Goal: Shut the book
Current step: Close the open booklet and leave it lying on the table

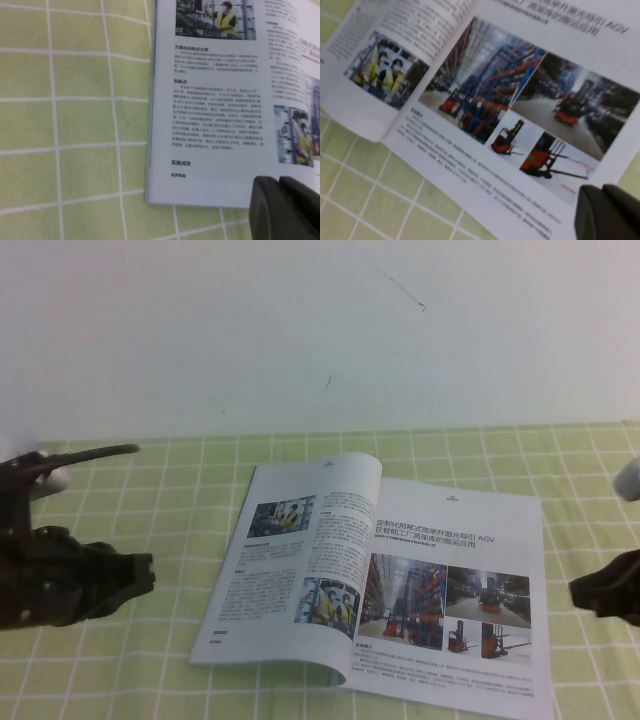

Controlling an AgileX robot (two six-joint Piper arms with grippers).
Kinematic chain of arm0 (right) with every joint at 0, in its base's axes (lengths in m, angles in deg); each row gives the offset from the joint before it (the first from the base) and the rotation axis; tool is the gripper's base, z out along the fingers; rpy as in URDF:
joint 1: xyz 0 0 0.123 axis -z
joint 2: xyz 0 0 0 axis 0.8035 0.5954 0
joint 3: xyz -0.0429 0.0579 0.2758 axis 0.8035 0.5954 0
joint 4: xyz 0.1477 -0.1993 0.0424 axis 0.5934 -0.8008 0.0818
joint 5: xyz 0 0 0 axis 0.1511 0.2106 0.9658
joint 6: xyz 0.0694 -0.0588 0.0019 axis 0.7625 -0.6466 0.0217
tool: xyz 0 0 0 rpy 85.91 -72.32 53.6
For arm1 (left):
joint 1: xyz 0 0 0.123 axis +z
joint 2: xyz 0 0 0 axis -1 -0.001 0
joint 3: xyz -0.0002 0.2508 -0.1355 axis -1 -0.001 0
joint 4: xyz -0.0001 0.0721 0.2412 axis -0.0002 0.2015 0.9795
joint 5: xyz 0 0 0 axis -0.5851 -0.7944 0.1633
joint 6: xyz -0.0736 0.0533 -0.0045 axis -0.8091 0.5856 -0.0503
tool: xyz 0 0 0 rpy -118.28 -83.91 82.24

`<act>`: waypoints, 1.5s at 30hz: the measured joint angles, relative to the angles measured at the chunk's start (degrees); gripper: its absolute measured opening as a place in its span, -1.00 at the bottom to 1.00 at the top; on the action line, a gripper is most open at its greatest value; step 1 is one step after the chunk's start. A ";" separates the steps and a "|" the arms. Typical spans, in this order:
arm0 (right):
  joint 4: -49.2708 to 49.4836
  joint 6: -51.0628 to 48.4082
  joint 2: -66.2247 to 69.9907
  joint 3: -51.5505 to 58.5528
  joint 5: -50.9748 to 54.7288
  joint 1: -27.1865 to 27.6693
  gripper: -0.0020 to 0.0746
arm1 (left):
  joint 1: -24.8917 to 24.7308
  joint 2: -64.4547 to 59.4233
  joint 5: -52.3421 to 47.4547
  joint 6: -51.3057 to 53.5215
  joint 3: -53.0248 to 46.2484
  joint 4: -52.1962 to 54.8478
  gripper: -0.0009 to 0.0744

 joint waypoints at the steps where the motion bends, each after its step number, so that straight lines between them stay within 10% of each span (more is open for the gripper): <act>1: 0.51 0.00 1.99 -0.03 -1.10 -1.84 -0.95 | -0.70 -2.33 0.27 0.33 0.97 0.00 -0.98; 7: 1.83 -0.29 13.48 -0.27 -6.85 -10.20 -0.95 | -6.64 -11.72 3.66 1.03 3.85 1.89 -0.98; 22: 1.95 -0.52 24.31 -1.11 -9.71 -11.01 -0.95 | -10.03 -29.64 20.41 5.29 8.89 2.25 -0.98; 36: 1.95 -0.52 24.49 -1.33 -9.46 -11.01 -0.95 | -12.06 -38.97 14.33 6.69 15.71 -0.21 -0.98; 45: 1.95 -0.76 24.49 -1.33 -9.66 -11.01 -0.95 | -24.35 -41.22 2.31 9.29 21.32 -9.88 -0.98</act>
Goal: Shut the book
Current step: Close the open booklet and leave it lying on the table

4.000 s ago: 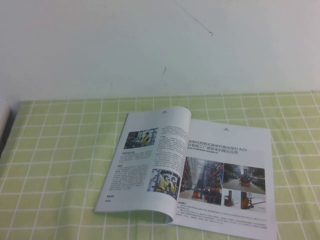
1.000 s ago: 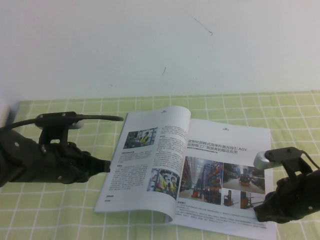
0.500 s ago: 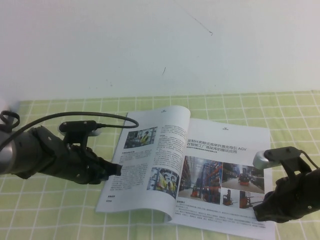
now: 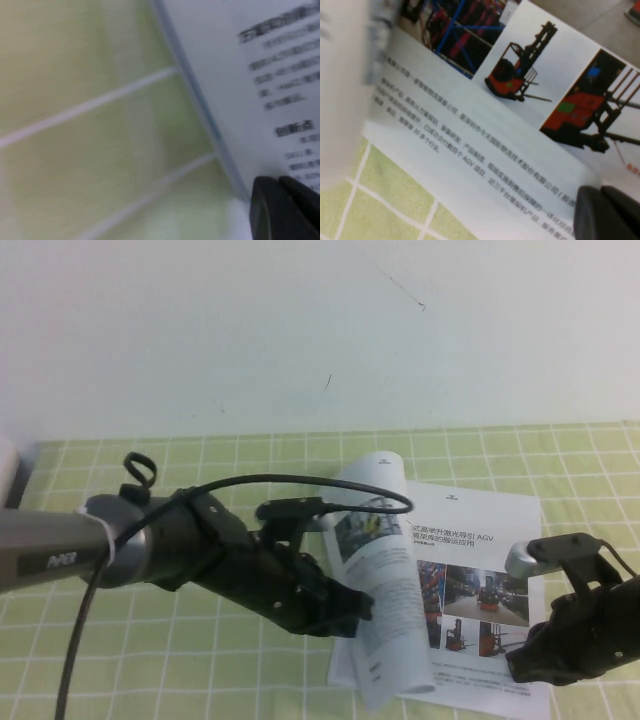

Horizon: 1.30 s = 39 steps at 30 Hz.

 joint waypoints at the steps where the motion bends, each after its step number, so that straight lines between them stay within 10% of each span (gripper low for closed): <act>1: 0.00 0.00 0.00 0.00 0.00 0.00 -0.95 | -1.59 -0.12 -0.73 0.29 1.14 -0.84 -0.98; 11: -3.31 0.20 -9.59 -0.17 -7.02 1.31 -0.95 | -5.94 3.18 -5.44 -0.53 10.01 4.47 -0.98; 25: -23.60 1.50 -41.36 0.13 9.85 10.11 -0.95 | -0.65 33.18 -19.47 -42.47 7.66 68.89 -0.98; 39: -26.69 4.80 -66.74 9.91 16.80 10.36 -0.95 | -0.40 85.69 -12.32 -50.73 -18.73 73.95 -0.98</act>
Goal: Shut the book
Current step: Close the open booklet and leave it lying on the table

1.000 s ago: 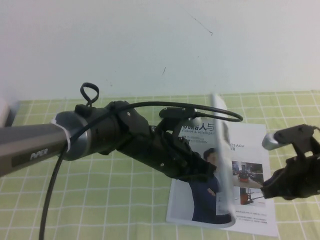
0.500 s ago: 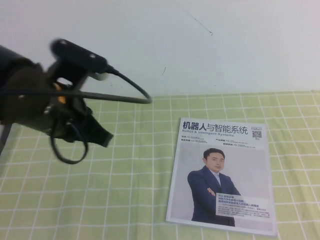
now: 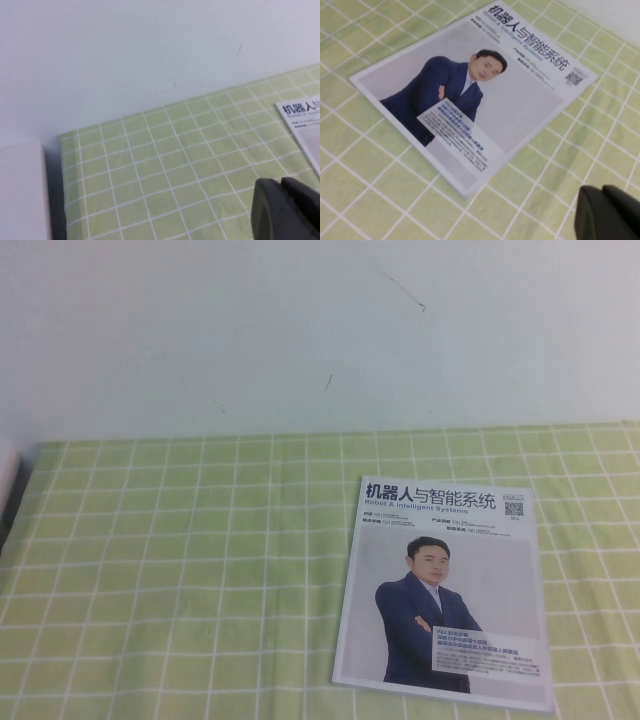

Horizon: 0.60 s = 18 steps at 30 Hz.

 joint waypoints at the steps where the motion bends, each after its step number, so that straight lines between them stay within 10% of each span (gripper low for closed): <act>1: -0.19 0.54 -1.39 1.50 -0.31 0.00 -0.95 | 0.00 3.15 0.00 0.00 -2.02 0.12 -0.98; 18: -4.41 7.80 -13.31 7.97 1.53 0.00 -0.95 | 0.00 20.55 -4.78 -2.33 -11.30 -0.44 -0.98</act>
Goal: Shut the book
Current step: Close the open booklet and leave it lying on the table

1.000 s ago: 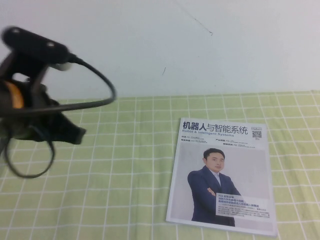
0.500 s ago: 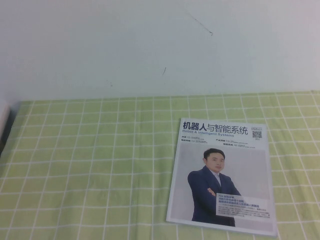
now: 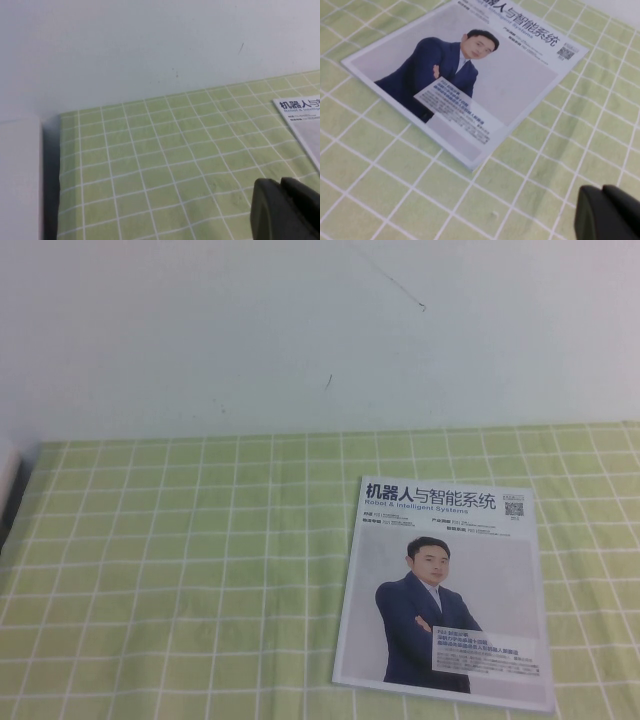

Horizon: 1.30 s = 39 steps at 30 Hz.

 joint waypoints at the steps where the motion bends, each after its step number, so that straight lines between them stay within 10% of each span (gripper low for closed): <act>1: 0.00 0.25 -0.14 0.00 1.03 0.00 -0.95 | 0.00 0.00 0.00 0.00 0.00 -0.29 -0.98; 23: 1.08 0.67 -0.34 0.00 2.97 0.00 -0.95 | 0.82 0.03 3.30 -0.70 -6.12 -3.34 -0.98; 29: 1.20 0.67 -0.34 0.00 3.06 0.00 -0.95 | 9.31 0.03 9.71 -7.67 -15.50 -4.14 -0.98; 39: 1.55 0.67 -0.34 0.00 3.19 0.00 -0.95 | 21.35 2.98 31.75 13.81 -31.72 -12.65 -0.98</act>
